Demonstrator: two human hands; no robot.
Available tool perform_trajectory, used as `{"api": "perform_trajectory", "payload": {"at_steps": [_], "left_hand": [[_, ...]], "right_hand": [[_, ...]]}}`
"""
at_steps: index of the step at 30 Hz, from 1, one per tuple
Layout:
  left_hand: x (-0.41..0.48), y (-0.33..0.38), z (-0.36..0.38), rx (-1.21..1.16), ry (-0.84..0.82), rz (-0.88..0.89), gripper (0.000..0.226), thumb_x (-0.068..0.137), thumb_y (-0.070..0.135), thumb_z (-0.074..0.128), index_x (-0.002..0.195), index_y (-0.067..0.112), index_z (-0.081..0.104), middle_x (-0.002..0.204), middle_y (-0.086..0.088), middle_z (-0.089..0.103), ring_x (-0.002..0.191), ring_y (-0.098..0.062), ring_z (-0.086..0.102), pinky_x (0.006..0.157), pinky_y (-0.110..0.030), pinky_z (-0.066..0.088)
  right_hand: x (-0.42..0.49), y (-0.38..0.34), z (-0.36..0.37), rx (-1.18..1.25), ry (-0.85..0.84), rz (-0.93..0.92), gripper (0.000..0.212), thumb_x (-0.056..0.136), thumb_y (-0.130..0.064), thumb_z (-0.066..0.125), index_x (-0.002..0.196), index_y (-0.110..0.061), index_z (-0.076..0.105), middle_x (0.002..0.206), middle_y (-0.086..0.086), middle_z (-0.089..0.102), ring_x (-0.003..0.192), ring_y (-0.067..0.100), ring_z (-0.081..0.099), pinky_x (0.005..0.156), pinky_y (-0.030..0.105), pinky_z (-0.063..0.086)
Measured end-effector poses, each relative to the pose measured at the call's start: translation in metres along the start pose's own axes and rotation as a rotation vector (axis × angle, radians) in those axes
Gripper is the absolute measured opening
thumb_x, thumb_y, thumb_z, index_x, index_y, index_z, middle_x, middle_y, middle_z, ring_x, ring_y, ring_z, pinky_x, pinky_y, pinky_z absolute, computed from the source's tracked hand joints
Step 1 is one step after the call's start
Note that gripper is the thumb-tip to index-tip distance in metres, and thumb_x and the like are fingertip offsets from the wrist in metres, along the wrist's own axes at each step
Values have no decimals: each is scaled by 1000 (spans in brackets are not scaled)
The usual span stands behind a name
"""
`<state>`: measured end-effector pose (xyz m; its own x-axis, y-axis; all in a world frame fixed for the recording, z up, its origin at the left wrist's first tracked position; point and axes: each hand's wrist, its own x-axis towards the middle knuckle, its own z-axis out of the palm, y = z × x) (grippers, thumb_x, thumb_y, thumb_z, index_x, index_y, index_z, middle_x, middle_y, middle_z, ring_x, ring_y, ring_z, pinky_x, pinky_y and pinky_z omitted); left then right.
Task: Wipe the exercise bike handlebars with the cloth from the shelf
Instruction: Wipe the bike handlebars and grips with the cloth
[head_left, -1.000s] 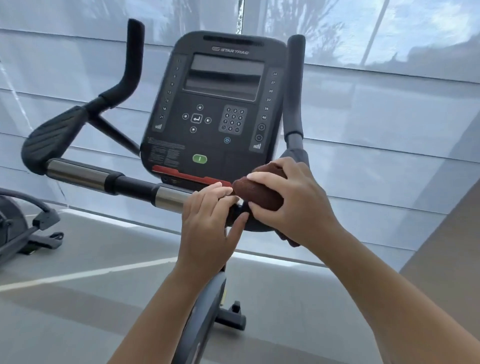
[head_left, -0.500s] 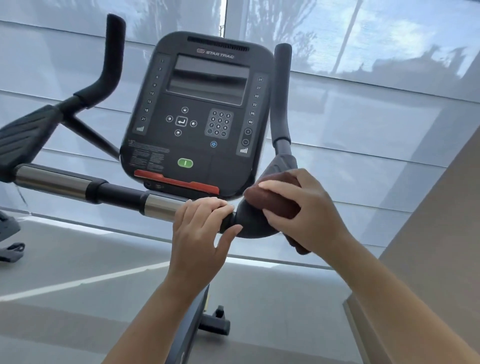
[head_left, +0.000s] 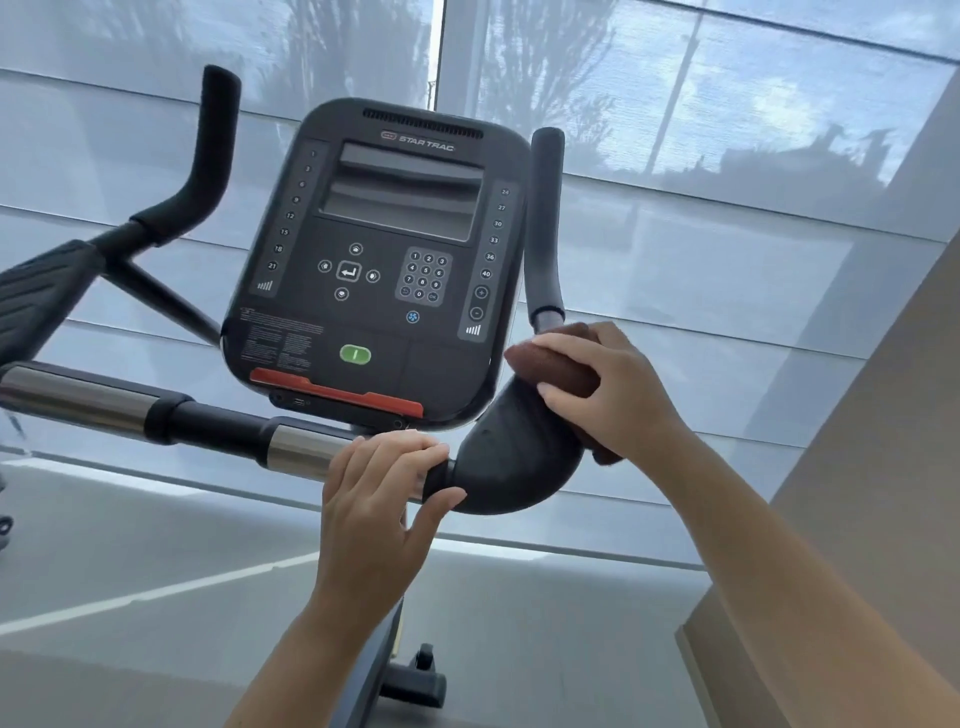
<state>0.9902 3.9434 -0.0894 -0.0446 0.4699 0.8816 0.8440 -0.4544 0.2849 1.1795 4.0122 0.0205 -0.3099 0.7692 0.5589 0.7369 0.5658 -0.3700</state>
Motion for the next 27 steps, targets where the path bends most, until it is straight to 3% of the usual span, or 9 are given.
{"api": "perform_trajectory", "payload": {"at_steps": [3, 7, 11, 13, 15, 19, 24, 27], "left_hand": [[-1, -1, 1, -7, 18, 7, 40, 87, 40, 48, 88, 6, 69, 95, -5, 69, 98, -16, 55, 89, -39, 40], [0, 2, 0, 2, 32, 11, 36, 84, 36, 50, 88, 5, 69, 93, -6, 70, 97, -17, 54, 89, -37, 38], [1, 5, -3, 4, 12, -5, 42, 87, 41, 47, 89, 5, 69, 94, -8, 70, 97, -19, 56, 88, -36, 38], [2, 8, -5, 0, 0, -19, 45, 88, 43, 46, 89, 4, 69, 94, -9, 70, 95, -25, 60, 87, -37, 39], [3, 9, -6, -1, -10, -30, 47, 88, 44, 45, 88, 3, 69, 93, -10, 70, 92, -30, 63, 86, -38, 38], [5, 11, -9, 9, -47, -59, 47, 87, 45, 45, 89, 4, 68, 93, -9, 70, 92, -30, 62, 87, -36, 36], [6, 13, -11, -7, -79, -72, 49, 88, 47, 44, 91, 5, 67, 95, -8, 69, 94, -29, 61, 86, -42, 40], [7, 10, -12, -5, -98, -61, 41, 84, 42, 51, 92, 5, 68, 95, -8, 69, 95, -29, 61, 87, -39, 39]], "right_hand": [[-45, -6, 2, 53, 27, -94, 43, 71, -17, 69, 112, -31, 65, 109, 2, 55, 101, 23, 53, 90, 32, 45], [-77, -6, 2, 159, 8, -163, 44, 69, -22, 69, 111, -32, 65, 108, -4, 55, 97, 8, 55, 84, 12, 43], [-26, 9, -6, 276, 287, -33, 41, 73, -17, 71, 112, -26, 65, 109, 1, 60, 96, 0, 53, 88, 4, 36], [-5, 16, 2, 349, 391, 80, 37, 78, -12, 69, 113, -20, 64, 113, 5, 60, 97, 3, 53, 91, 7, 38], [-6, 18, 19, 529, 394, 212, 33, 81, -9, 65, 114, -15, 64, 115, 9, 62, 95, 6, 58, 93, 22, 46], [-45, 13, 48, 749, 540, 380, 33, 81, -15, 64, 114, -16, 63, 117, 6, 63, 108, 15, 59, 97, 38, 47], [-83, -45, 92, 819, 984, 517, 37, 75, -27, 63, 111, -30, 59, 113, -4, 60, 108, 5, 56, 93, 21, 45], [-87, -55, 95, 843, 1049, 526, 37, 74, -29, 63, 111, -28, 59, 113, -2, 60, 108, 9, 57, 93, 23, 47]]}}
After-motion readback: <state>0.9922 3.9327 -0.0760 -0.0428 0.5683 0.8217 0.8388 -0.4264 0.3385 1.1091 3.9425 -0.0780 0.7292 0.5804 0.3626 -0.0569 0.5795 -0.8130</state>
